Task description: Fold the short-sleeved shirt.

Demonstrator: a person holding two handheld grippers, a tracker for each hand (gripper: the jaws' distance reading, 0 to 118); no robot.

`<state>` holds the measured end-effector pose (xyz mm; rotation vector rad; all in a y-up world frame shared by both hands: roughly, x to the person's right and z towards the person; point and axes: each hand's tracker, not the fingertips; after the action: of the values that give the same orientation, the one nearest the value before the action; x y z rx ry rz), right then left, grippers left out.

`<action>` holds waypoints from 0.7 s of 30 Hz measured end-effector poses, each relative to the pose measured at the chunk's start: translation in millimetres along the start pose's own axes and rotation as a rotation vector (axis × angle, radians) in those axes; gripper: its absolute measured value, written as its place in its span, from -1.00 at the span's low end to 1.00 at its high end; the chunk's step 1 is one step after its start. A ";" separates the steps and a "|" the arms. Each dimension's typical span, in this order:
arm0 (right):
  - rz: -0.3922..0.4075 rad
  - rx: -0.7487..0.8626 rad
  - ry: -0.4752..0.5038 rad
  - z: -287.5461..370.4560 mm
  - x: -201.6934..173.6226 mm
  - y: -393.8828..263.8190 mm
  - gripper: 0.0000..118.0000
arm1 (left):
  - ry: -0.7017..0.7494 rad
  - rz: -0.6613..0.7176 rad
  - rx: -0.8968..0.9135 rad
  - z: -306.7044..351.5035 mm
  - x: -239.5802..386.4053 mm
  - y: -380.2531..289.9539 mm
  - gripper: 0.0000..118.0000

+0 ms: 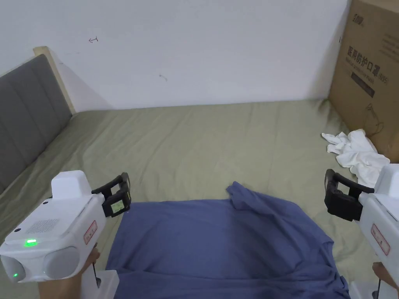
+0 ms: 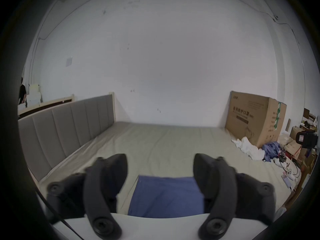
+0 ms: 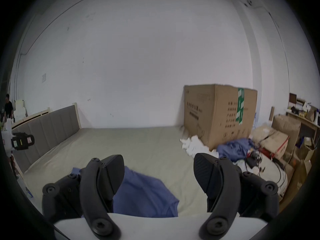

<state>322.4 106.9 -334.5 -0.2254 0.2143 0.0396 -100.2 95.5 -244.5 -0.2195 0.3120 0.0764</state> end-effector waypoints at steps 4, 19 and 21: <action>0.008 0.046 -0.004 -6.4 -7.2 4.9 -0.55 | -0.041 0.018 0.051 -9.8 5.4 4.4 -0.92; 0.041 -0.021 -0.006 -91.6 -19.6 -2.2 -1.00 | -0.099 0.014 -0.224 -160.4 -34.2 -16.2 -1.00; 0.043 -0.042 -0.009 -106.3 -21.5 -7.0 -1.00 | -0.091 0.017 -0.321 -198.6 -48.7 -30.2 -1.00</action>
<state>279.9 75.8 -429.5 -0.2627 0.2096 0.0881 -201.9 19.3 -407.6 -0.5302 0.2092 0.1535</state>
